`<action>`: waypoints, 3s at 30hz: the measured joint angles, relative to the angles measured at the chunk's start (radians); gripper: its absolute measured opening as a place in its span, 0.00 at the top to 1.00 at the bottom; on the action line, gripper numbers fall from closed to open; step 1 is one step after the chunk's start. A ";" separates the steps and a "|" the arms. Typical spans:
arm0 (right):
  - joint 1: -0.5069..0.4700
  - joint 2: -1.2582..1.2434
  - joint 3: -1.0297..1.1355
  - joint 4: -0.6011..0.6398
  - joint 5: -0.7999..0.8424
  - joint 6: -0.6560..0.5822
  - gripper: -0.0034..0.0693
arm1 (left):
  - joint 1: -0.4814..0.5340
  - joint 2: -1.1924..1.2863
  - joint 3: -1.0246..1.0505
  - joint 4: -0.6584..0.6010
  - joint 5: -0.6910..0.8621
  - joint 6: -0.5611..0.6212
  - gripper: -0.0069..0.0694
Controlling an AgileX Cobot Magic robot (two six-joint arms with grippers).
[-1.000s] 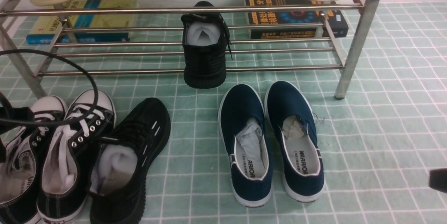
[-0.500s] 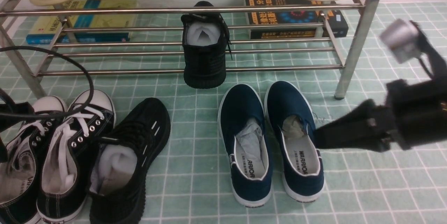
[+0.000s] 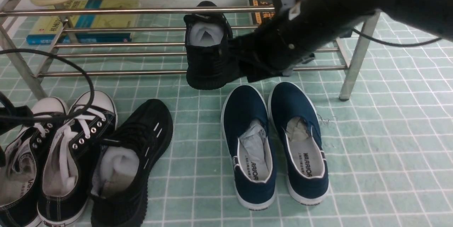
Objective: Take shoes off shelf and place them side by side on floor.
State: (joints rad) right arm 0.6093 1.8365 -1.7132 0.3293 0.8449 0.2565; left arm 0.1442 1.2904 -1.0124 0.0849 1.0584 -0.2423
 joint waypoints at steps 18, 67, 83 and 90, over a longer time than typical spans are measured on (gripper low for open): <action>0.000 0.368 -0.371 -0.347 -0.155 0.401 0.16 | 0.000 0.000 0.000 0.005 0.004 0.000 0.82; 0.055 0.198 -0.380 -0.293 0.266 0.305 0.87 | 0.000 0.000 0.000 0.012 0.007 -0.001 0.78; 0.344 0.119 -0.376 -0.574 0.421 0.601 0.87 | 0.000 0.000 0.000 0.017 0.008 -0.001 0.76; 0.366 0.153 -0.350 -0.623 0.420 0.743 0.87 | 0.000 0.000 0.000 0.017 0.009 -0.001 0.75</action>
State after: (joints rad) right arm 0.9752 1.9892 -2.0633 -0.2939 1.2652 0.9992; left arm 0.1442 1.2904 -1.0124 0.1023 1.0670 -0.2432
